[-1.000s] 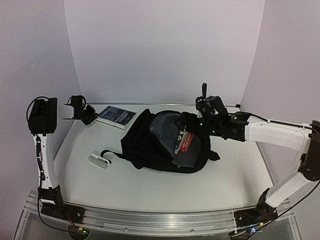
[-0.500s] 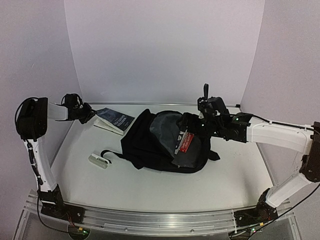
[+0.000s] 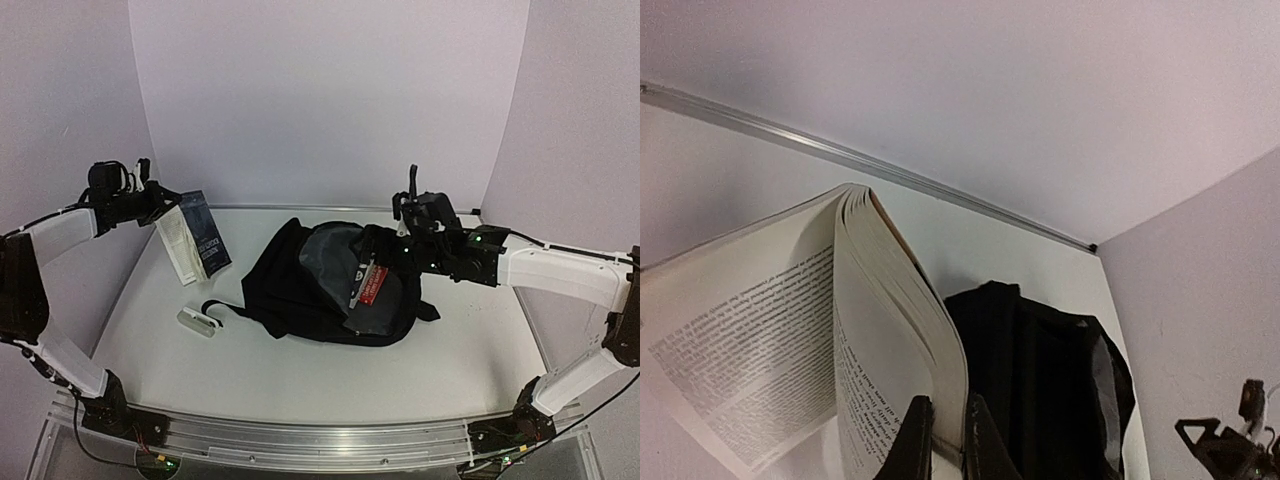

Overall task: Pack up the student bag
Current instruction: Pick up the book from the center of the board.

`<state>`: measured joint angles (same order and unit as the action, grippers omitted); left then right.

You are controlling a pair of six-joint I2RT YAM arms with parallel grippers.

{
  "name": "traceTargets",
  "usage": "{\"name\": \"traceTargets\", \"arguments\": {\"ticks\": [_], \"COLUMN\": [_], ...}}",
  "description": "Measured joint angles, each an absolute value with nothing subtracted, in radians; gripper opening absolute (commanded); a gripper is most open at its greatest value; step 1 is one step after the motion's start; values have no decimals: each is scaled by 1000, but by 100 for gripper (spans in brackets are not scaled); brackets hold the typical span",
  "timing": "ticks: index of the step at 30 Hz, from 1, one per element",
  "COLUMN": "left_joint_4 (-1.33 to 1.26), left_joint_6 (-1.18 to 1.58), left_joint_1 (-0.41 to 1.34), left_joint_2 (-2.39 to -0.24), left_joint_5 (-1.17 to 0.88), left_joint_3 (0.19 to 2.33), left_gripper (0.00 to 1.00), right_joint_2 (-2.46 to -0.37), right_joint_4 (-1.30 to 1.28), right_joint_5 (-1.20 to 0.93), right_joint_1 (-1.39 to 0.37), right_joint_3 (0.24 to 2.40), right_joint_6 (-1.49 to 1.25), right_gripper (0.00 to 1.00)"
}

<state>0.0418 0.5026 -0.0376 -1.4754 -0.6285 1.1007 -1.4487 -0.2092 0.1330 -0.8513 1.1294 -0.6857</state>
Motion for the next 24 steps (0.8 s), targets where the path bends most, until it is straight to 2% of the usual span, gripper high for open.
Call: {"name": "traceTargets", "arguments": {"ticks": [7,12,24], "left_joint_4": [208,298,299], "left_joint_6": [411,388,452], "left_joint_1": [10,148,401], "left_joint_2": [-1326,-1306,-1303], "left_joint_5": [-783,-842,-1009], "left_joint_3": [1121,1197,1306], "left_gripper": [0,0,0], "right_joint_2": [-1436,-1405,-1423], "right_joint_4": [-122,-14,162], "right_joint_5": [-19,-133,-306], "right_joint_1": [-860,-861,-870], "right_joint_3": [1129,1113,1030], "right_joint_6": [-647,-632,-597], "right_gripper": [95,96,98]}}
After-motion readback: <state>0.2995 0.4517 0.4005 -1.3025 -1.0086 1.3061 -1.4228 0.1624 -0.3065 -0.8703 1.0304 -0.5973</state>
